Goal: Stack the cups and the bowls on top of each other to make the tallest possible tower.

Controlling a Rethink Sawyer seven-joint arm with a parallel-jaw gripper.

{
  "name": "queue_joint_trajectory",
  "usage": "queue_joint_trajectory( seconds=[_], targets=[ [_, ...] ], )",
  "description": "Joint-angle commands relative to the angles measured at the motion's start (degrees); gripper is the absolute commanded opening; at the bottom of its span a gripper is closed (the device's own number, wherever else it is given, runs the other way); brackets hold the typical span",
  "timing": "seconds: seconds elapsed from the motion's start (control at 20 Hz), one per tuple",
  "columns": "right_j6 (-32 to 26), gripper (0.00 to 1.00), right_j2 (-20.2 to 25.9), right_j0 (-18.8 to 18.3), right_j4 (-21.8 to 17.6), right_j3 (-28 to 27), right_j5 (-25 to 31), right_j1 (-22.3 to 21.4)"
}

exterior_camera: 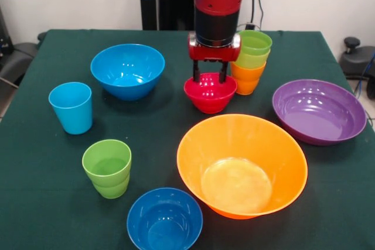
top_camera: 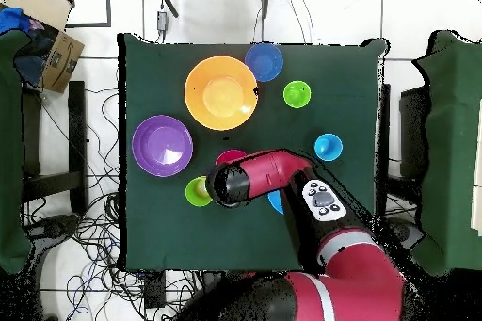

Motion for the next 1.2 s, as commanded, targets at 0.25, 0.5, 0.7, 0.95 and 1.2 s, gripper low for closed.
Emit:
queue_joint_trajectory(
  seconds=[0.25, 0.5, 0.7, 0.95, 1.2],
  targets=[
    [-3.00, 1.00, -0.72, 1.13, -6.81, -1.18, -3.94, 2.20],
    [-4.11, 1.00, 0.41, -0.50, -6.51, -0.17, -3.30, 0.83],
    [-4.50, 1.00, 1.56, -1.44, -5.71, -0.10, -3.53, 0.15],
    [-3.58, 1.00, 3.14, -2.06, -5.09, -0.92, -6.06, -0.12],
    [-3.05, 1.00, 4.05, -2.42, -4.57, -1.40, -7.32, -0.56]
  ],
)
